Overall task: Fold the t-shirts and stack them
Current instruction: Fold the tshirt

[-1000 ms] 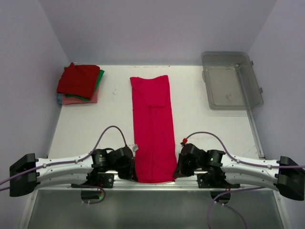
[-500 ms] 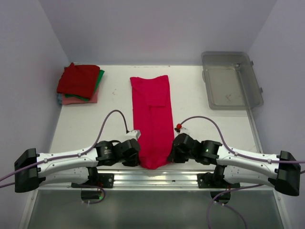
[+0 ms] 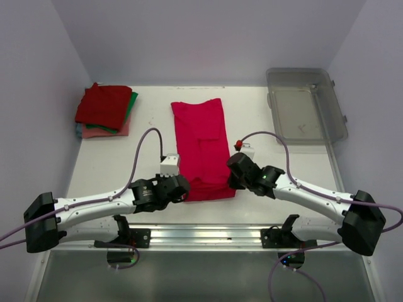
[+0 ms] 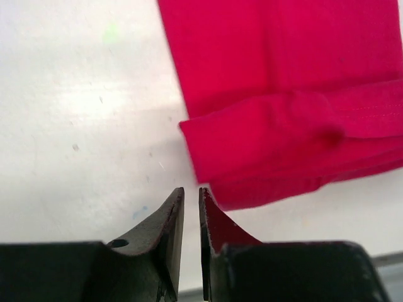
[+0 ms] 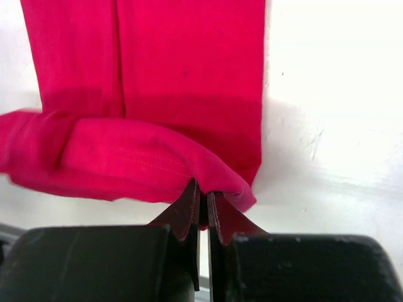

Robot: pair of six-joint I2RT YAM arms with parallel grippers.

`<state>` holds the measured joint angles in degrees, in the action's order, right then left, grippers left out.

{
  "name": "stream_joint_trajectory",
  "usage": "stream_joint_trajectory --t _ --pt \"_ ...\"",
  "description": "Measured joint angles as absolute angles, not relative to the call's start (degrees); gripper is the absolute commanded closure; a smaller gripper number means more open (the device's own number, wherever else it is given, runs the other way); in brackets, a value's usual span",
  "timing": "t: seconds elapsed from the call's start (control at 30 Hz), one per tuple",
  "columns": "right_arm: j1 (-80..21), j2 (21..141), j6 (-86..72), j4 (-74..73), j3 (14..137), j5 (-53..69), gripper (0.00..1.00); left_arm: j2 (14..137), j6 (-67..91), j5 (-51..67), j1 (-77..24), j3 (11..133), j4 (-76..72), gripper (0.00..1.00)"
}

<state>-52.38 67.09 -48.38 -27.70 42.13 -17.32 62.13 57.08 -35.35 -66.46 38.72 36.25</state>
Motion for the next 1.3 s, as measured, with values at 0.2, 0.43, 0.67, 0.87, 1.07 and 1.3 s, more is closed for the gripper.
stream_joint_trajectory --t 0.2,0.43,0.67,0.87,1.07,1.3 --pt "-50.35 72.31 -43.68 -24.51 45.43 -18.92 1.00 61.89 47.70 -35.77 -59.18 33.23 22.31 0.81" --pt "-48.66 80.12 -40.82 -19.73 48.38 -18.50 1.00 66.72 41.43 -34.61 -56.27 32.01 11.14 0.81" --pt "-48.56 81.58 -39.99 -18.13 48.42 -18.20 1.00 69.12 36.56 -33.34 -54.87 29.36 -0.01 0.30" --pt "-48.40 81.78 -39.81 -17.67 48.42 -17.45 1.00 71.00 33.19 -30.81 -51.90 26.96 -7.90 0.16" --pt "-48.25 81.89 -39.81 -17.08 48.42 -16.99 1.00 73.21 29.85 -25.52 -48.66 26.50 -13.96 0.22" --pt "-47.44 82.21 -39.77 -17.10 48.40 -16.75 1.00 73.01 26.74 -18.61 -45.36 28.73 -11.75 0.44"
